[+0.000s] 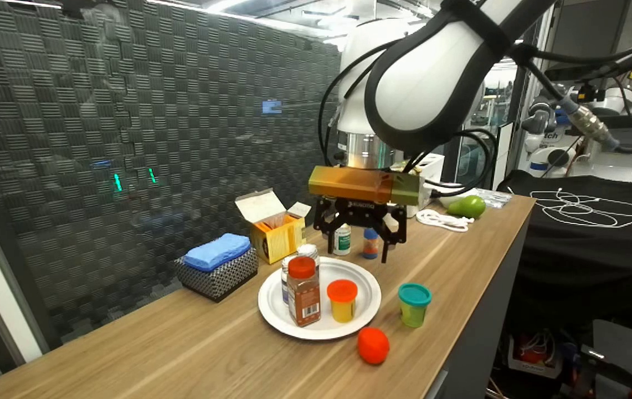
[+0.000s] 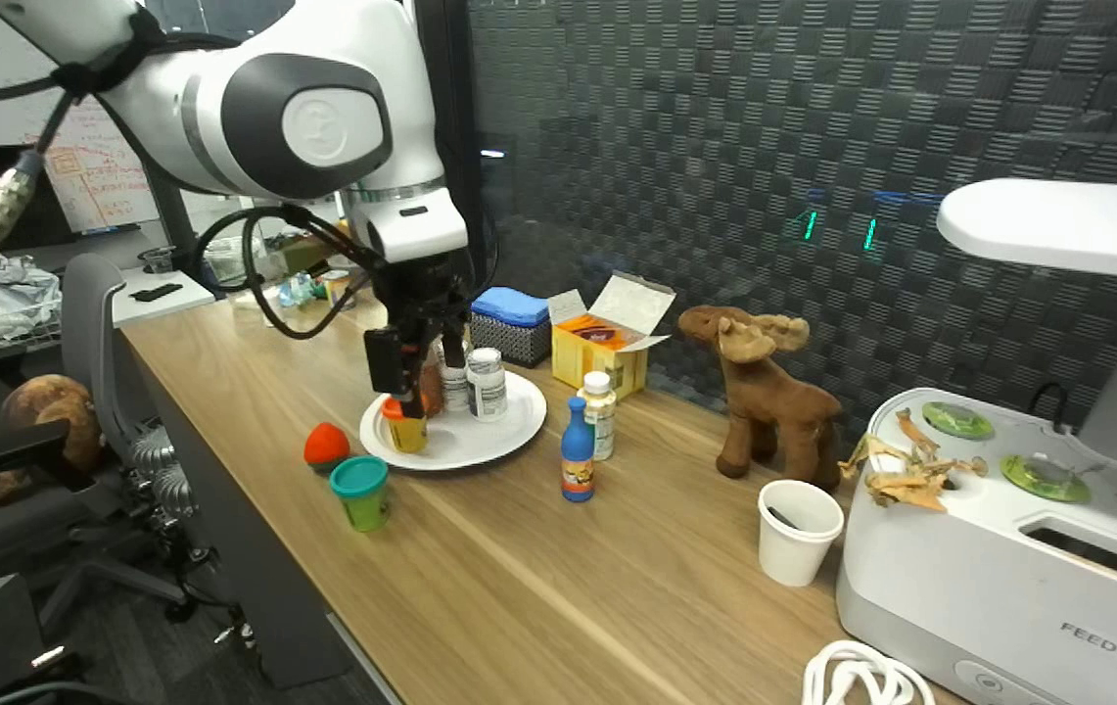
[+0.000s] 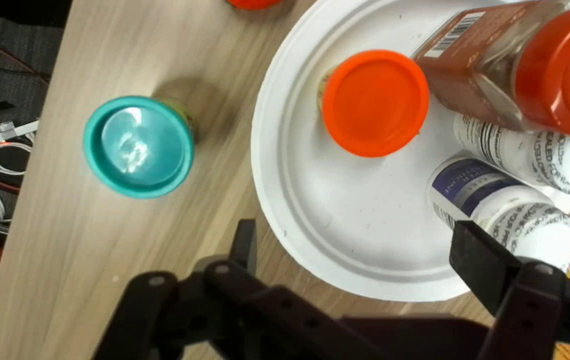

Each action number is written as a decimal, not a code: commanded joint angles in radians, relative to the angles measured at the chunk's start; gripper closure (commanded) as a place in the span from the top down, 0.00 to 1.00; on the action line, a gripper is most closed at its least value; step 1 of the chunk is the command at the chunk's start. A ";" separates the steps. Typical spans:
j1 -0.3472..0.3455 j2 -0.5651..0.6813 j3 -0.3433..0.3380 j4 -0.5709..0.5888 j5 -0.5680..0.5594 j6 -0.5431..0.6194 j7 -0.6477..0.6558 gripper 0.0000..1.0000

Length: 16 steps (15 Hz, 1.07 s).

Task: Pick up all the objects surrounding the white plate and arrange them on the plate

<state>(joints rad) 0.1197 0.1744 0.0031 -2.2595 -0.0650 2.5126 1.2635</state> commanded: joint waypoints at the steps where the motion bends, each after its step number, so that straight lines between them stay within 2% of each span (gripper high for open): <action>1: -0.027 -0.079 -0.006 -0.016 -0.037 -0.104 -0.169 1.00; 6: -0.068 -0.098 -0.004 -0.049 -0.013 -0.230 -0.479 1.00; 9: -0.083 -0.094 -0.007 -0.086 0.005 -0.257 -0.624 1.00; 12: -0.094 -0.094 -0.006 -0.123 0.065 -0.247 -0.712 1.00; 16: -0.095 -0.105 -0.001 -0.151 0.205 -0.236 -0.771 1.00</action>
<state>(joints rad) 0.0293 0.1070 -0.0036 -2.3850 0.0560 2.2731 0.5461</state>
